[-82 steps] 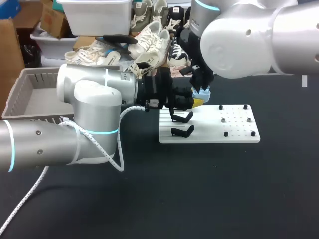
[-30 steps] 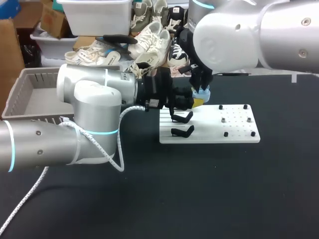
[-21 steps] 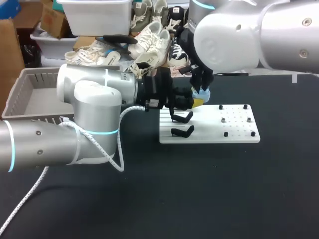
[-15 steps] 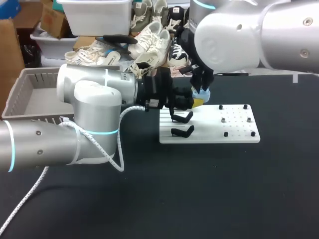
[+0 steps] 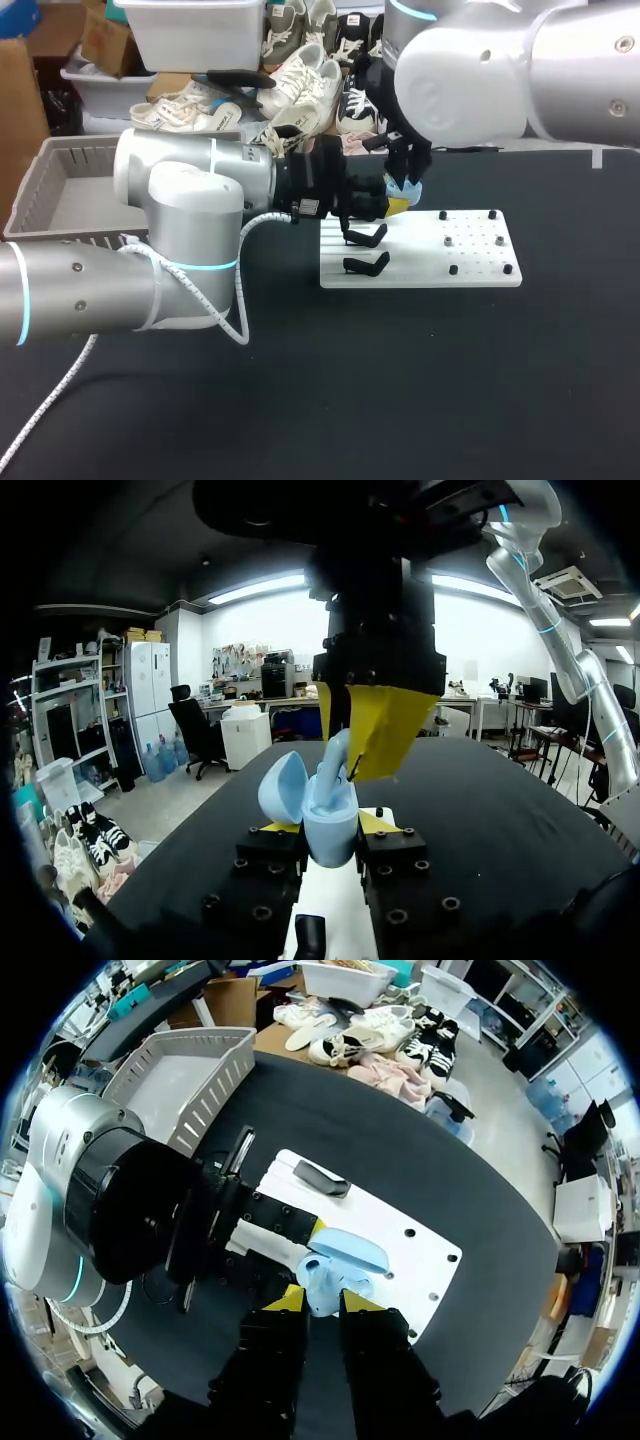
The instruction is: Pick up each earbud case from the left stands, insert the matching earbuds, close the lid, and place the case in the box.
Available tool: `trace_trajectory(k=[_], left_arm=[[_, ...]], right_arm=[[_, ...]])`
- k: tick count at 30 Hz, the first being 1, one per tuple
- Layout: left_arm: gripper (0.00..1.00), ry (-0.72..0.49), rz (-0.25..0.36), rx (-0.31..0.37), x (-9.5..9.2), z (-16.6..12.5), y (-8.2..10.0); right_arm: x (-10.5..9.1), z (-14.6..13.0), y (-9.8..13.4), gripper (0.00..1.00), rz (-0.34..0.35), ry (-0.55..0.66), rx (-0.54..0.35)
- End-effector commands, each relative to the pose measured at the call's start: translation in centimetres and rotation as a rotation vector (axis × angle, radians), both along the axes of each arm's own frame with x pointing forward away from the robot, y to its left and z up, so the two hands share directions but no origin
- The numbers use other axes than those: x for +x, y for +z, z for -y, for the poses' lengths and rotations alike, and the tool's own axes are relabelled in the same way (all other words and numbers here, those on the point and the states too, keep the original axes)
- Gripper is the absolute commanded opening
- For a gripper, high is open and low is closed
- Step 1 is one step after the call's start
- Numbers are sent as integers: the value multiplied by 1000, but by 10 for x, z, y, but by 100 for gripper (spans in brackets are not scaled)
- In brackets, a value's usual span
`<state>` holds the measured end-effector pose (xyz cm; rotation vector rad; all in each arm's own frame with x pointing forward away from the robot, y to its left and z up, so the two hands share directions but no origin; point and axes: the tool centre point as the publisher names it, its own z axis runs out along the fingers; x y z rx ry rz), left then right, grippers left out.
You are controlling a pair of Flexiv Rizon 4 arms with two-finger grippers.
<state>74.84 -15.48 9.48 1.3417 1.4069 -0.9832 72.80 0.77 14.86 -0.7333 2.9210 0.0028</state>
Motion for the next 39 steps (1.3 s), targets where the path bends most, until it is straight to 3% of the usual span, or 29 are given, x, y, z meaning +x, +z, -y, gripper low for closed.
trace_trajectory(k=[1,39], left_arm=[[0,4,2,-2,-2,0,0],[0,4,2,-2,-2,0,0]], right_arm=[[-3,1,-1,0,7,-3,2],[-3,-4,0,0,5,0,1]])
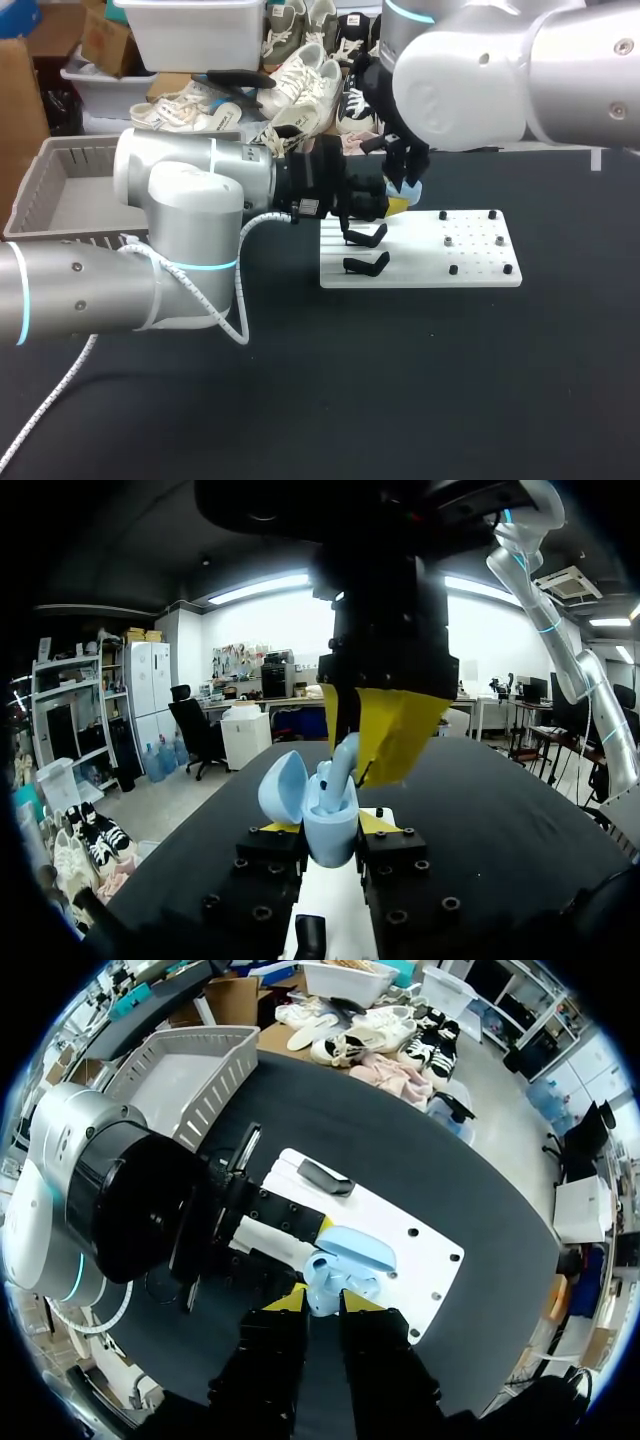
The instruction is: Pick up each earbud case from the left stands, insert the matching earbuds, close the lid, and place the case in the box.
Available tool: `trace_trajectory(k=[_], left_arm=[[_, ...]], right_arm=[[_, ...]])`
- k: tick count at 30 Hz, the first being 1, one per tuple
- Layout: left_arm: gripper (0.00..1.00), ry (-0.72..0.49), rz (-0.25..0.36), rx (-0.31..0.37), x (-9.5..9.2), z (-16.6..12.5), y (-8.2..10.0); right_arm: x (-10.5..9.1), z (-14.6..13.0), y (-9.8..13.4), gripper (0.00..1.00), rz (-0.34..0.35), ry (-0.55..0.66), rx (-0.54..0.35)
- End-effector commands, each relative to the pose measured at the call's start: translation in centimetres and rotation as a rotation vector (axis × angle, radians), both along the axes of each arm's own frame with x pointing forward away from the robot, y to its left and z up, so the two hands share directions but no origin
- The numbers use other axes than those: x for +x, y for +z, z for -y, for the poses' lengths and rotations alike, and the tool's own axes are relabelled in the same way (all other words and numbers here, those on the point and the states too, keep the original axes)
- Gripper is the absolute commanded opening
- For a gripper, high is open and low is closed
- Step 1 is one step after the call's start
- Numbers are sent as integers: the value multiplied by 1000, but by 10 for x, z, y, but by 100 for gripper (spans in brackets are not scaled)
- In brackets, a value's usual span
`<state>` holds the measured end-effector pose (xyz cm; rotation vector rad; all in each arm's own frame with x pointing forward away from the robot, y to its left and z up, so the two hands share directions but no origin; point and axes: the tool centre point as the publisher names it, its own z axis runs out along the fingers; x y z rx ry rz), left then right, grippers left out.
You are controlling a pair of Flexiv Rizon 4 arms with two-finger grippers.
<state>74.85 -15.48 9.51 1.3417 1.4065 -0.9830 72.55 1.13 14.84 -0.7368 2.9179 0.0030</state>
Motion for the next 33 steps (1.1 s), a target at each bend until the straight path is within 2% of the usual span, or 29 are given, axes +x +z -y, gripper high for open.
trace_trajectory(k=[1,33], left_arm=[[0,4,2,-2,-2,0,0],[0,4,2,-2,-2,0,0]], right_arm=[[-1,0,0,0,3,-3,1],[10,-2,-5,0,-10,3,14]])
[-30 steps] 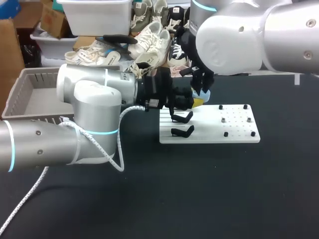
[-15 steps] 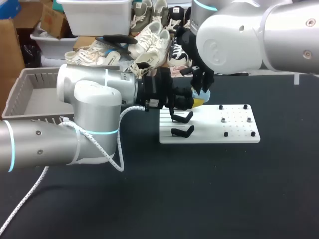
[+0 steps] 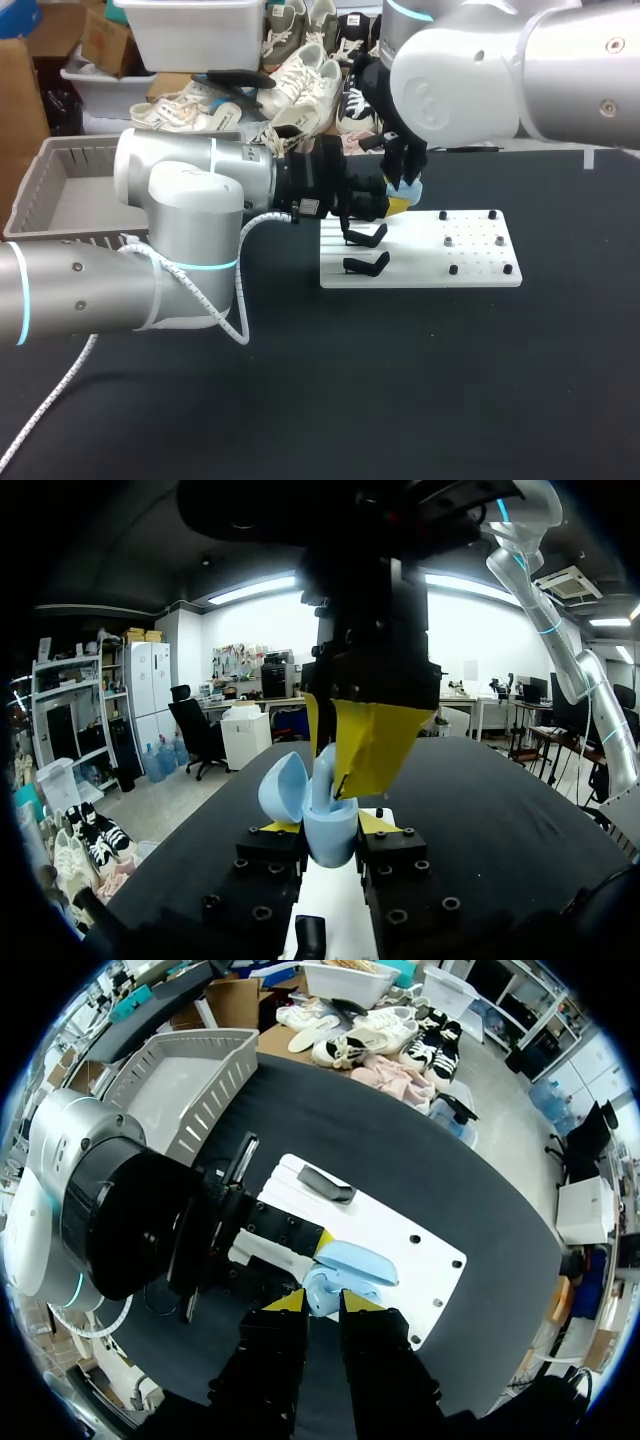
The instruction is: Pick up each earbud case from the left stands, insert the matching earbuds, close the lid, and place the case in the box.
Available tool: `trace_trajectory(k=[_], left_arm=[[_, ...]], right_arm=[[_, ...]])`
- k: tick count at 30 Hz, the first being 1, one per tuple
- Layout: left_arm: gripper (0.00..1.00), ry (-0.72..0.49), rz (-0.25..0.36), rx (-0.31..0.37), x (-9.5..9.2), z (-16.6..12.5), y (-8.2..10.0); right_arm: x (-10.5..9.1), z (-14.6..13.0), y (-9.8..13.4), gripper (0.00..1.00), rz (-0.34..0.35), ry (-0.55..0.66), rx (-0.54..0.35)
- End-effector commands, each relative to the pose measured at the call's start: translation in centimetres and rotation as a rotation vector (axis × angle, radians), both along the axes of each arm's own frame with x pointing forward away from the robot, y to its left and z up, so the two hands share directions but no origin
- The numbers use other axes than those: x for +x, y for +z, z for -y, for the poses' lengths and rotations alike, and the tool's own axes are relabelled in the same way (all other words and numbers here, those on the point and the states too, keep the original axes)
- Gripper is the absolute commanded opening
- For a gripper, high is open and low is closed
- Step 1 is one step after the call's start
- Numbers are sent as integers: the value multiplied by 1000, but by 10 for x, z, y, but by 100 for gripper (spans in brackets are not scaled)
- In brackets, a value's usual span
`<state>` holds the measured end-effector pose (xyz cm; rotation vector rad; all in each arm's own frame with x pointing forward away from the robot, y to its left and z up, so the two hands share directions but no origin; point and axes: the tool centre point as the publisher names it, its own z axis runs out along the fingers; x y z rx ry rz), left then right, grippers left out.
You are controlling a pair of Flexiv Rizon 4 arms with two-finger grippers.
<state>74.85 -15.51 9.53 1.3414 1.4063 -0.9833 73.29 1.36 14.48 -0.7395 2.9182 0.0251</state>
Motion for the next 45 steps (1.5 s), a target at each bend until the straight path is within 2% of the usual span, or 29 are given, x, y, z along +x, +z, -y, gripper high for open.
trace_trajectory(k=[1,16,20,23,26,27,35,40,45], left_arm=[[0,4,2,-1,-2,-1,0],[0,4,2,-1,-2,-1,0],[0,4,2,-1,-2,-1,0],[0,4,2,-1,-2,-1,0],[0,4,2,-1,-2,-1,0],[0,4,2,-1,-2,-1,0],[0,4,2,-1,-2,-1,0],[0,4,2,-1,-2,-1,0],[0,4,2,-1,-2,-1,0]], right_arm=[[2,0,-2,0,-6,1,0],[1,1,-5,0,-19,-4,2],[0,0,-5,13,-17,-1,1],[0,0,-5,18,-18,-1,1],[0,0,-4,33,-19,-3,0],[0,-1,-4,35,-19,-4,-1],[-3,-2,-1,34,-15,-1,3],[-6,0,13,35,24,0,19],[6,9,28,37,67,-52,39]])
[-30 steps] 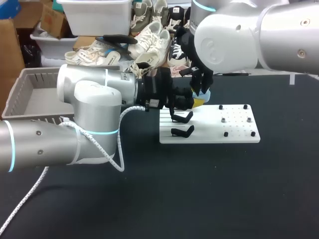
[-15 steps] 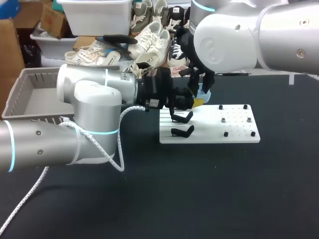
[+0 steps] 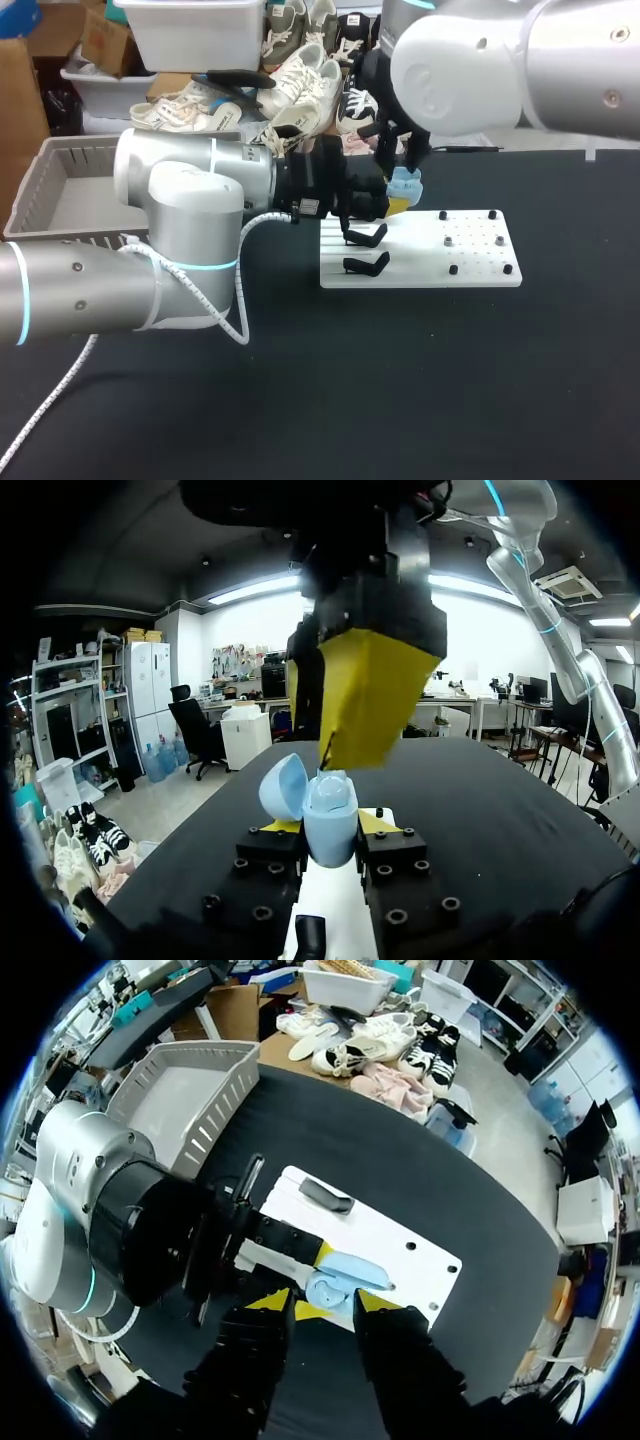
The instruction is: Pick up each earbud case from the left stands, insert the matching earbuds, close the lid, and place the case in the box.
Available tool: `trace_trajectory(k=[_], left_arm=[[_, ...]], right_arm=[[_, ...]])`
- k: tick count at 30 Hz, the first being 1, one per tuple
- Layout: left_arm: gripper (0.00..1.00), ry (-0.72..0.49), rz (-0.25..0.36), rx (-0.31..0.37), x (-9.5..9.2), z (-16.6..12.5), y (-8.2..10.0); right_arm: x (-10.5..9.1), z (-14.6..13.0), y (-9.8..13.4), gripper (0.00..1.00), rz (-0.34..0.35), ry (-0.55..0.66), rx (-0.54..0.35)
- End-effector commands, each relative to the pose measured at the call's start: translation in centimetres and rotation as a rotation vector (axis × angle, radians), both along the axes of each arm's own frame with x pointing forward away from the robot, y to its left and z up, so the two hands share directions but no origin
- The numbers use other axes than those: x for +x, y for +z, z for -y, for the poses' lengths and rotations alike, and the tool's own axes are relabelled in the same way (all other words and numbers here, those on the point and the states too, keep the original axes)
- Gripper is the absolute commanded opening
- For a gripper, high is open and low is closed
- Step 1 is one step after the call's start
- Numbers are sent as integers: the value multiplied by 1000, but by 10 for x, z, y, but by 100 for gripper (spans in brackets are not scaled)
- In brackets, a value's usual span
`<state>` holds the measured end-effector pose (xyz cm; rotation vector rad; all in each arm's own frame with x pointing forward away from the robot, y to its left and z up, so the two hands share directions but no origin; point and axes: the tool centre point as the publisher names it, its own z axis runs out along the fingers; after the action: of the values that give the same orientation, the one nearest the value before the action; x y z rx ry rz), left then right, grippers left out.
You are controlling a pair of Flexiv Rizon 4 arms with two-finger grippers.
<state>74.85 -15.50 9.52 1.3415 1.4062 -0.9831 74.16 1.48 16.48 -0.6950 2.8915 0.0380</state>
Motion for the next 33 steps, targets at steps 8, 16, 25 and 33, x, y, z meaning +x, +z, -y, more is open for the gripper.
trace_trajectory(k=[8,16,25,33], left_arm=[[0,4,2,-1,-2,-1,0],[0,4,2,-1,-2,-1,0],[0,4,2,-1,-2,-1,0],[0,4,2,-1,-2,-1,0]], right_arm=[[35,22,16,36,71,-142,47],[60,30,-8,38,10,-208,46],[67,30,-32,37,-50,-236,40],[50,28,-34,36,-52,-228,38]])
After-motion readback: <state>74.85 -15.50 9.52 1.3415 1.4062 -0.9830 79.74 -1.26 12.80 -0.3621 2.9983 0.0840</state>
